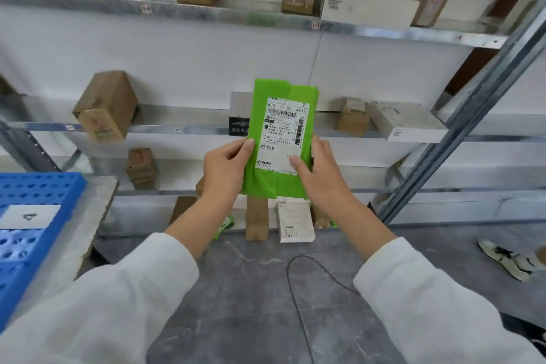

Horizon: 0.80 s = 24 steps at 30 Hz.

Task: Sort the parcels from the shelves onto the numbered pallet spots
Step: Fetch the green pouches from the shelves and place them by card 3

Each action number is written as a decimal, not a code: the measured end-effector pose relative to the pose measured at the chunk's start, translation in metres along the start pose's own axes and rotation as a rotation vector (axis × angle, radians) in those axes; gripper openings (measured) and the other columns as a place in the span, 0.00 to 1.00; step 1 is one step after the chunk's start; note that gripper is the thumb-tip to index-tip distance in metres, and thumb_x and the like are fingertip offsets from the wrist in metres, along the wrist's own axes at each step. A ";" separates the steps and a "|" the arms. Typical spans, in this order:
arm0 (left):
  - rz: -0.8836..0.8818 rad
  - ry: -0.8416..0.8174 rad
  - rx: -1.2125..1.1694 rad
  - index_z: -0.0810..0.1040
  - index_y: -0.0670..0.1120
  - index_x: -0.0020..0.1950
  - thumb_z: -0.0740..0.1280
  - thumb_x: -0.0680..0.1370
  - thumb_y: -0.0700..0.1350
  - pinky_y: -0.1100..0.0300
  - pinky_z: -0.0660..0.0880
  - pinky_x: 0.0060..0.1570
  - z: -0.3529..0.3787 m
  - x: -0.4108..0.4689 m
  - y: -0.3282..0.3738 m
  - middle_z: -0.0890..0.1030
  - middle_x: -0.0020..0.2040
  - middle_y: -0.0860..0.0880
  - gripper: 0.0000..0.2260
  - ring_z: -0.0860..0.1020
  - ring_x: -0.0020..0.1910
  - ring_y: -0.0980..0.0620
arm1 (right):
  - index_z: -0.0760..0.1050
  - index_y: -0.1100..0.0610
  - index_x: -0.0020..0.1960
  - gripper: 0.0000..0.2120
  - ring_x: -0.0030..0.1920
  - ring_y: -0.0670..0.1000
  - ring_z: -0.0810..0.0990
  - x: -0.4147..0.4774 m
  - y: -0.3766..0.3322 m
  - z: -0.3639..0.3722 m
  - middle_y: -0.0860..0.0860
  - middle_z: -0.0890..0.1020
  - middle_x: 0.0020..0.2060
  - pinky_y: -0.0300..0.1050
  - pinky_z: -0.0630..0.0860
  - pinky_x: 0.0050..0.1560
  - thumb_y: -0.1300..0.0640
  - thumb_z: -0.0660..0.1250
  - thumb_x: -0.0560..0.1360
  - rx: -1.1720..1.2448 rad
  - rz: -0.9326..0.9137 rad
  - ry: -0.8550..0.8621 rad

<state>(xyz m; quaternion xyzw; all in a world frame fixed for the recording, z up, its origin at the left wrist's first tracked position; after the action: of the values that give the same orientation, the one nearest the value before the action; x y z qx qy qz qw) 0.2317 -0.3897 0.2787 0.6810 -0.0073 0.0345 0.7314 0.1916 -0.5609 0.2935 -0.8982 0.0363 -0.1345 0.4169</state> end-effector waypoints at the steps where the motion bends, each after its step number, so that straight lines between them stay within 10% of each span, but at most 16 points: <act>1: 0.032 0.007 0.014 0.83 0.43 0.57 0.69 0.78 0.43 0.62 0.79 0.48 -0.017 -0.005 0.007 0.85 0.47 0.53 0.10 0.83 0.46 0.58 | 0.64 0.51 0.70 0.21 0.61 0.50 0.71 -0.003 -0.015 0.007 0.49 0.70 0.58 0.54 0.69 0.66 0.52 0.63 0.79 -0.012 -0.029 -0.005; 12: 0.131 0.268 0.030 0.82 0.50 0.57 0.68 0.78 0.43 0.75 0.74 0.39 -0.227 -0.059 0.046 0.84 0.44 0.58 0.09 0.81 0.42 0.68 | 0.65 0.53 0.71 0.21 0.56 0.42 0.68 -0.043 -0.168 0.148 0.48 0.70 0.57 0.38 0.66 0.62 0.55 0.63 0.80 0.058 -0.221 -0.197; 19: 0.078 0.497 -0.023 0.82 0.44 0.60 0.70 0.77 0.45 0.59 0.79 0.55 -0.330 -0.089 0.026 0.85 0.52 0.51 0.13 0.82 0.52 0.58 | 0.62 0.48 0.73 0.22 0.58 0.42 0.70 -0.070 -0.229 0.232 0.47 0.70 0.59 0.41 0.67 0.62 0.53 0.62 0.81 0.085 -0.317 -0.389; 24: 0.060 0.647 -0.080 0.81 0.42 0.59 0.70 0.77 0.42 0.75 0.75 0.41 -0.385 -0.113 0.021 0.82 0.44 0.60 0.11 0.80 0.41 0.71 | 0.60 0.46 0.75 0.25 0.60 0.44 0.70 -0.085 -0.265 0.284 0.48 0.70 0.60 0.40 0.66 0.63 0.54 0.63 0.80 0.080 -0.410 -0.472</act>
<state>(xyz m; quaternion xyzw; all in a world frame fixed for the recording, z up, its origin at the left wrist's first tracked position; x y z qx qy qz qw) 0.1035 -0.0091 0.2650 0.6050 0.2040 0.2703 0.7206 0.1750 -0.1643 0.3016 -0.8760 -0.2486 -0.0050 0.4132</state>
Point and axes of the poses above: each hand's wrist, its own x-axis towards the middle knuckle, its own z-axis out of the palm, y = z × x, the point moved 3 cm from there along x, towards the middle knuckle
